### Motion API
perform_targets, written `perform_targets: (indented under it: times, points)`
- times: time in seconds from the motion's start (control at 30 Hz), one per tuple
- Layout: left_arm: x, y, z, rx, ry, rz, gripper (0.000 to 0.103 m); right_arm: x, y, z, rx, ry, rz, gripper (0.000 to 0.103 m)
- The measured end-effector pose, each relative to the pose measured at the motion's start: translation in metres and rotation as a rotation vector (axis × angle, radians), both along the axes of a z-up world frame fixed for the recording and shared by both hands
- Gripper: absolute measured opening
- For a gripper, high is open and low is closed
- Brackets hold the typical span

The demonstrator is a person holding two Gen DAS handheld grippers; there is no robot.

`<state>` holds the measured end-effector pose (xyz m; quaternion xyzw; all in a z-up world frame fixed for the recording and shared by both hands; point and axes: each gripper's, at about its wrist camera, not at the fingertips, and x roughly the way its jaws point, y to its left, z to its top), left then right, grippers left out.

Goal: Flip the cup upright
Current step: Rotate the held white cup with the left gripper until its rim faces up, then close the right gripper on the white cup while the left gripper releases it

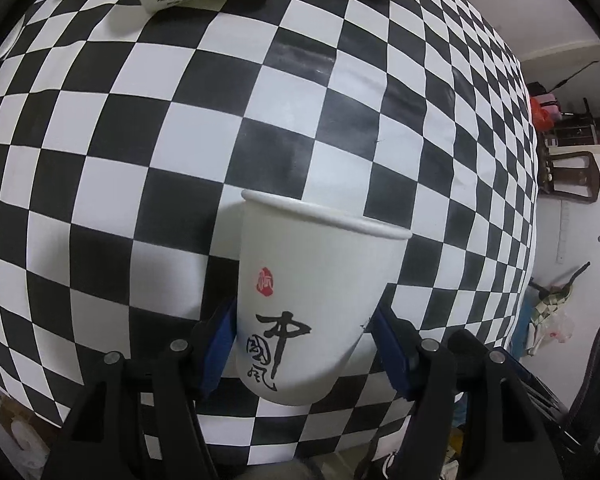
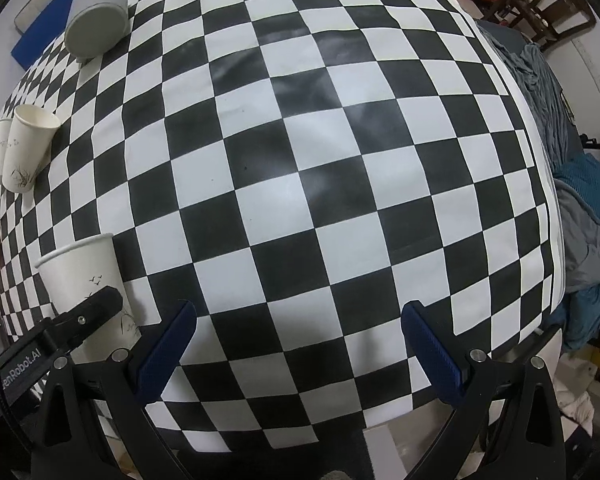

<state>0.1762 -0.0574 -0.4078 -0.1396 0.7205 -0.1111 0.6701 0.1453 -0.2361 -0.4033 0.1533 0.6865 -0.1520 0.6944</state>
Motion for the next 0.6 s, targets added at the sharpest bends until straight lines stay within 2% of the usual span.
perform_targets:
  times: [0.1,0.17,0.3,0.4,0.47,0.53,0.6]
  points:
    - [0.001,-0.003,-0.003,0.011,0.013,-0.019,0.064,0.004,-0.012,0.000,0.011,-0.009,0.005,0.103]
    - [0.001,-0.005,-0.001,0.024,0.003,-0.030,0.081,0.003,-0.014,0.000,0.031,-0.019,0.016,0.103]
    - [-0.001,-0.006,0.013,0.035,-0.056,-0.051,0.085,0.000,-0.022,0.005,0.043,-0.037,0.025,0.103]
    - [-0.001,-0.002,0.034,0.039,-0.158,-0.067,0.091,-0.001,-0.027,0.015,0.046,-0.057,0.027,0.103]
    - [0.000,0.004,0.053,0.056,-0.259,-0.077,0.096,-0.004,-0.028,0.022,0.055,-0.070,0.028,0.103]
    - [-0.002,0.012,0.074,0.106,-0.370,-0.099,0.102,-0.006,-0.027,0.030,0.061,-0.081,0.037,0.103]
    - [-0.004,0.022,0.089,0.176,-0.459,-0.120,0.102,-0.007,-0.022,0.037,0.080,-0.091,0.050,0.103]
